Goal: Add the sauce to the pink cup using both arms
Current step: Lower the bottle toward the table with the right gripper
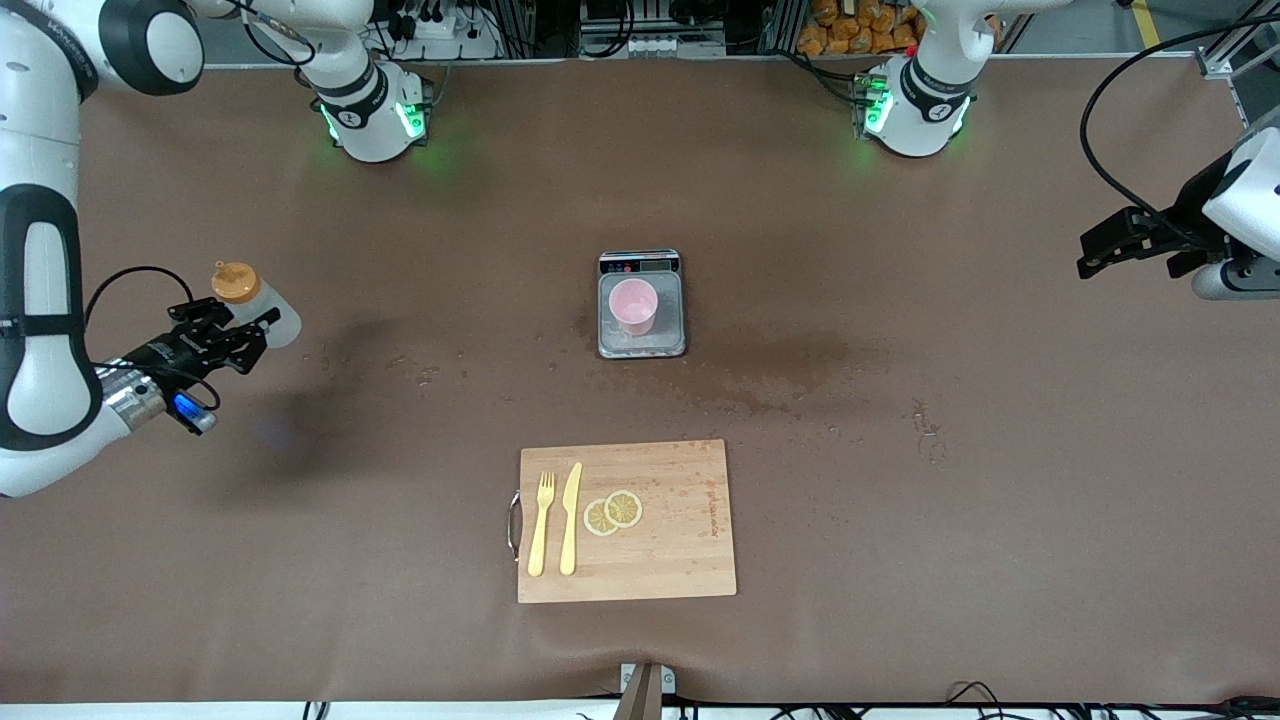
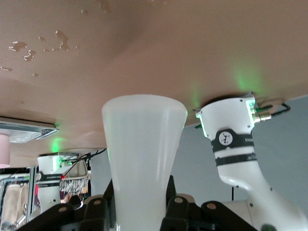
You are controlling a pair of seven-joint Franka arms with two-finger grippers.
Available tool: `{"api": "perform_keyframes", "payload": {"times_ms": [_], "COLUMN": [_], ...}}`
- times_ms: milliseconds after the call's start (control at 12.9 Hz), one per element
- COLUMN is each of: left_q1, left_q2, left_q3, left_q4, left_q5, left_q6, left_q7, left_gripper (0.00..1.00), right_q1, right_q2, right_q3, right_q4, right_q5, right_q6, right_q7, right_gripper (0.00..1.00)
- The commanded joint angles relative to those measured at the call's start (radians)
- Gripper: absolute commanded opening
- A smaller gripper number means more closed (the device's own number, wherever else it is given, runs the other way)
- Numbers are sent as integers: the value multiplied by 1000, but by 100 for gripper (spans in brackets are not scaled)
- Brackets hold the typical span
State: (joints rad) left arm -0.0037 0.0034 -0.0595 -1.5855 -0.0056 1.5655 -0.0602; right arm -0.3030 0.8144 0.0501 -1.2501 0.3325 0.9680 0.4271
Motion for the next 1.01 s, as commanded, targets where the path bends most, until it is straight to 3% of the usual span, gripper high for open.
{"api": "perform_keyframes", "payload": {"times_ms": [0,465,930], "left_q1": [1,1,2], "left_q2": [-5,-5,-5], "left_q3": [0,0,1], "left_q4": [7,7,10], "left_q5": [-19,-19,-17], "left_q6": [-9,-9,-10], "left_q7": [0,6,14], "left_gripper": [100,100,100], "right_q1": [-68,-131,-146], "right_q2": [87,192,192], "right_q3": [16,16,11], "right_q4": [11,2,-9], "right_q5": [14,30,22], "right_q6": [14,80,109], "right_q7": [-135,-292,-280], "right_gripper": [40,39,37]}}
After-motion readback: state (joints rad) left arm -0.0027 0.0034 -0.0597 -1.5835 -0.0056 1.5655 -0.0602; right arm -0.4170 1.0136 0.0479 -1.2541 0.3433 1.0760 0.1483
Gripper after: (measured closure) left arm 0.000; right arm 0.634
